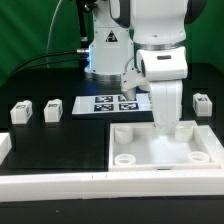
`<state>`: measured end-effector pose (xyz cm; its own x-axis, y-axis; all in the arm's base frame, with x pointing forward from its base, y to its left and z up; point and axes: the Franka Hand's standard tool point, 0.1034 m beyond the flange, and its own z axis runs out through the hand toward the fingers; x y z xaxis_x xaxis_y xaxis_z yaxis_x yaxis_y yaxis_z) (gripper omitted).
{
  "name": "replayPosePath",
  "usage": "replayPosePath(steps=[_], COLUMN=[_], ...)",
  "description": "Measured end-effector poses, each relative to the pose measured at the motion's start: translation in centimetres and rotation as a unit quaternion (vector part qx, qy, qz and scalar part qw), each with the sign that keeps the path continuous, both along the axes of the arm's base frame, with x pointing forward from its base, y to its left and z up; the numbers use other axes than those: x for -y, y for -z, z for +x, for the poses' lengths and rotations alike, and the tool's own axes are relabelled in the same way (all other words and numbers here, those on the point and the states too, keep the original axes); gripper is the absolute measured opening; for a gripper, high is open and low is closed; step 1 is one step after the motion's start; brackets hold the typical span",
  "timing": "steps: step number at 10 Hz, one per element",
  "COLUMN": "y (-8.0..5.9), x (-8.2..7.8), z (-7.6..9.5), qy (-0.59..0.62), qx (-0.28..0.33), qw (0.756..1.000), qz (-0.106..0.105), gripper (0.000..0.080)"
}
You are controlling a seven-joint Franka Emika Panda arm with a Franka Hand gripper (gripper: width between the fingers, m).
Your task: Assemble one leg
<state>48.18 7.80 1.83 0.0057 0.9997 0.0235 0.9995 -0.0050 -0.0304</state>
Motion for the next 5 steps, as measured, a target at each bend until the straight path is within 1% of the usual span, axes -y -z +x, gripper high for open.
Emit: replayPosePath(steps=[1,2,3,4,5], y=[0.08,0.16,0.17,0.17,0.18], x=[0.00,0.04,0.08,0.11,0.12], z=[-0.07,-0.16,-0.18,-0.18,-0.19], qy=[0.000,0.000,0.001,0.001,0.001], qx=[0.000,-0.001,-0.001,-0.002,-0.002], qw=[1.000,1.000,1.000,1.000,1.000], qz=[0.000,0.000,0.000,0.000,0.000], gripper=[0.0058,0.0236,0.0372,0.0372,0.0566])
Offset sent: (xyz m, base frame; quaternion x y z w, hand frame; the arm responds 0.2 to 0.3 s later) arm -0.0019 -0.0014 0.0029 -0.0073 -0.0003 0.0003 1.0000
